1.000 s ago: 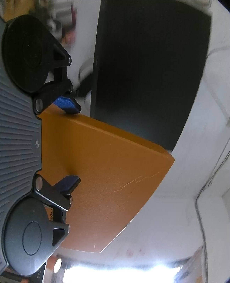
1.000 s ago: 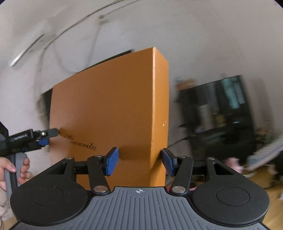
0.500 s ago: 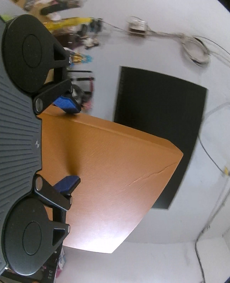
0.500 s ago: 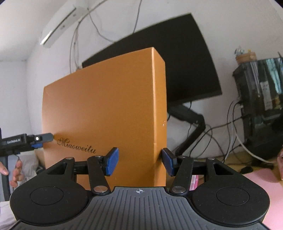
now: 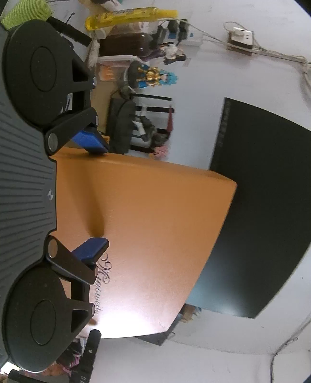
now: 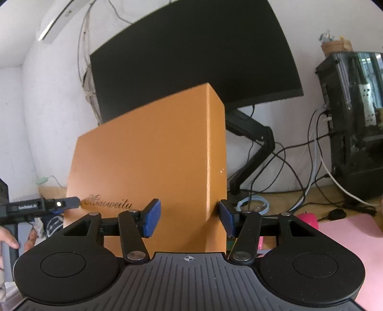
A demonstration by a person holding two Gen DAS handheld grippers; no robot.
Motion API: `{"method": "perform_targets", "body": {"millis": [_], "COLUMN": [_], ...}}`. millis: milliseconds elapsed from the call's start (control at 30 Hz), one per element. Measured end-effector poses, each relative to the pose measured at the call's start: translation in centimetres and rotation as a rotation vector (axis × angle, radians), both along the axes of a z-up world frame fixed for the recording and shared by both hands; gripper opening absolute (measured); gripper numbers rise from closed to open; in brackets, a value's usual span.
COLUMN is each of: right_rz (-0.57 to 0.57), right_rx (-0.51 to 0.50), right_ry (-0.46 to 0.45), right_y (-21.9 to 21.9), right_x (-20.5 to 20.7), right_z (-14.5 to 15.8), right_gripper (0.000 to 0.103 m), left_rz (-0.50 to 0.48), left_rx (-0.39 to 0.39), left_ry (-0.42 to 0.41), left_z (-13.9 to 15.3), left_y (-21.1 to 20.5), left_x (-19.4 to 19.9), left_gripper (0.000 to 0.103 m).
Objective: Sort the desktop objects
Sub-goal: 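Lift the lid with both tools and carry it over the box, then lower the lid onto the box rim with both tools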
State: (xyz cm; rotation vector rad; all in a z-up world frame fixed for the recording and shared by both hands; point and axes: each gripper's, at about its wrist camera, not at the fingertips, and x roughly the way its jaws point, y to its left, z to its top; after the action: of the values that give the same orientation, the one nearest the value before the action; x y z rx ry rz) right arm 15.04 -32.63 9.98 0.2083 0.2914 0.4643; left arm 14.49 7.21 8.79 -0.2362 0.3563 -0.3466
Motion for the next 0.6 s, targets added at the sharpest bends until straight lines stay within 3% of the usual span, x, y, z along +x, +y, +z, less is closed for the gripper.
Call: {"method": "perform_targets", "body": {"millis": [433, 600], "right_rz": [0.028, 0.033], "right_rx": [0.049, 0.045], "right_ry": [0.168, 0.192], "right_y": [0.9, 1.5], "right_x": [5.4, 6.2], "right_z": [-3.9, -4.9], "right_gripper": [0.057, 0.057], "left_rz": [-0.008, -0.002], "left_rx": [0.013, 0.000], "left_ry": [0.134, 0.172], "left_z": [-2.7, -4.2], "left_y": [1.3, 2.3], "left_x": [4.1, 5.8], "left_gripper": [0.076, 0.077]}}
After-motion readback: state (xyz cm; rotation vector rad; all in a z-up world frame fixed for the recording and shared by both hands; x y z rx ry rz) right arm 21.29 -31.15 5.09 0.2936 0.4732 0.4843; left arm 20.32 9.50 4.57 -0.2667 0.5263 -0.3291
